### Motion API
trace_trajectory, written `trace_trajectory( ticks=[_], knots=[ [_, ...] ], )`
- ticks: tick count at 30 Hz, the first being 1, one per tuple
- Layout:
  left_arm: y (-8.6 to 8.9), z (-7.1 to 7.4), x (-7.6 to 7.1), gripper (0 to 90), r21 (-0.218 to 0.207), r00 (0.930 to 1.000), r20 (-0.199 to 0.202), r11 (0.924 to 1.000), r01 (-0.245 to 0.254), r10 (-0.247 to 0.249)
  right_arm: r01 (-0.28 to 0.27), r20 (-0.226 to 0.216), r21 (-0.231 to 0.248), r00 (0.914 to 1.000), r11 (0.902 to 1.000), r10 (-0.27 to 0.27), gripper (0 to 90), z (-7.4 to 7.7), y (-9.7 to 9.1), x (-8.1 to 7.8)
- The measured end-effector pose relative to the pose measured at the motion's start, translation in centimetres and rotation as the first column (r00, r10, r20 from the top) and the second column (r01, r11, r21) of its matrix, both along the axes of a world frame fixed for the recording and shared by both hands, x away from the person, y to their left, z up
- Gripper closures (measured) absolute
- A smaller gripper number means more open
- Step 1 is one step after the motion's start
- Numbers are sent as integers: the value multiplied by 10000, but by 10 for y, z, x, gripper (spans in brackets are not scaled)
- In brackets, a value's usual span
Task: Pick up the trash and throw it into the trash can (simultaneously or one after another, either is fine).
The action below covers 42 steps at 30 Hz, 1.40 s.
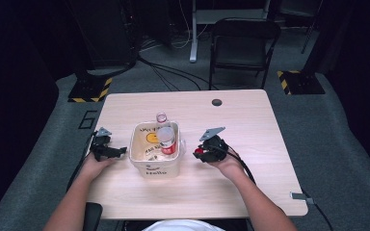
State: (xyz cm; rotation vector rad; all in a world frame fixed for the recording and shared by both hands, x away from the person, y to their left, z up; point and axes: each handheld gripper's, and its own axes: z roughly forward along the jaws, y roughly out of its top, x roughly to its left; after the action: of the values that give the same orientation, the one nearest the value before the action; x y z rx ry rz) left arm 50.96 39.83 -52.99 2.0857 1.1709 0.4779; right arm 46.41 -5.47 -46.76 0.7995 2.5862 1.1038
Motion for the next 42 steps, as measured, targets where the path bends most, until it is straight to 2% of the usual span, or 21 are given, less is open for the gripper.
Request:
trace_trajectory(
  ticks=[12, 20, 26, 36, 42],
  knots=[
    [0, 0, 0, 1, 4, 10000, -1, 10000, 4, -4, 175, -53, 525, 9998, 9985, -173, 578, 18, -8, -1],
    [0, 0, 0, 1, 6, 10000, 0, 10000, 3, -3, -14, 146, 482, 9999, 9988, 7, 578, 31, -7, -7],
    [0, 0, 0, 1, 4, 10000, 0, 10000, 2, -2, -59, 174, 704, 9998, 9975, 47, 578, 38, -9, -10],
    [0, 0, 0, 1, 5, 10000, -1, 10000, 3, -3, -123, 369, 884, 9993, 9960, 90, 579, 58, -8, -13],
    [0, 0, 0, 1, 1, 10000, 2, 10000, 1, -1, -338, 566, 687, 9980, 9971, 299, 580, 70, -3, -17]
  ],
)
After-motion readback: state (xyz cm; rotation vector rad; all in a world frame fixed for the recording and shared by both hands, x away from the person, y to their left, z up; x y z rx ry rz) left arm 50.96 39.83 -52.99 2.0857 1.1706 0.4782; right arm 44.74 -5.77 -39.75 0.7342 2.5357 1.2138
